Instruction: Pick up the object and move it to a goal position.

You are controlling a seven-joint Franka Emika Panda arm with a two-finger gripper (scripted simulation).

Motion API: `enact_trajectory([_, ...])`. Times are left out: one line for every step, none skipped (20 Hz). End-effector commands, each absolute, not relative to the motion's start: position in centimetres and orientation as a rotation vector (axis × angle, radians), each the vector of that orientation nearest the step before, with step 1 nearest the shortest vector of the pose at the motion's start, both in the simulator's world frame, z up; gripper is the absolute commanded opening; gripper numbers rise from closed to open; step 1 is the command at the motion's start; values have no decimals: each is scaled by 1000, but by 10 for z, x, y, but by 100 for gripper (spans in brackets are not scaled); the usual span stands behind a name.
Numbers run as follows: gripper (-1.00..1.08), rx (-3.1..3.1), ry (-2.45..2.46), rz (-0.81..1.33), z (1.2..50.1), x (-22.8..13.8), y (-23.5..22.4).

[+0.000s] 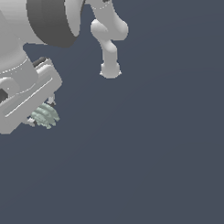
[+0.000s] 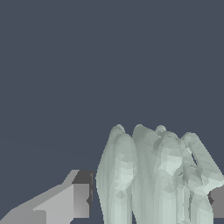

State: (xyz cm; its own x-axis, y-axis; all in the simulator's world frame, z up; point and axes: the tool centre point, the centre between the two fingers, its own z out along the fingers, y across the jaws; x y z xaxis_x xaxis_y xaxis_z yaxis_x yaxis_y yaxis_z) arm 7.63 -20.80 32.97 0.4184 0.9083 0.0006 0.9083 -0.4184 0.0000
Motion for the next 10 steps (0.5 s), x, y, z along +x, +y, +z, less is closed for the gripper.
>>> enact_trajectory([-100, -2645, -1694, -1, 337, 80, -215])
enact_trajectory([-100, -2645, -1694, 0, 339, 81, -217])
enact_trajectory([-100, -2645, -1694, 0, 342, 83, -220])
enact_trajectory([-100, -2645, -1694, 0, 343, 84, -221])
enact_trajectory([-100, -2645, -1694, 0, 345, 85, -223])
enact_trajectory([-100, -2645, -1694, 0, 347, 86, -225])
enact_trajectory([-100, -2645, -1694, 0, 348, 86, -226])
enact_trajectory([-100, -2645, -1694, 0, 349, 87, -227])
enact_trajectory([-100, -2645, -1694, 0, 350, 88, -228])
enact_trajectory([-100, -2645, -1694, 0, 351, 88, -229])
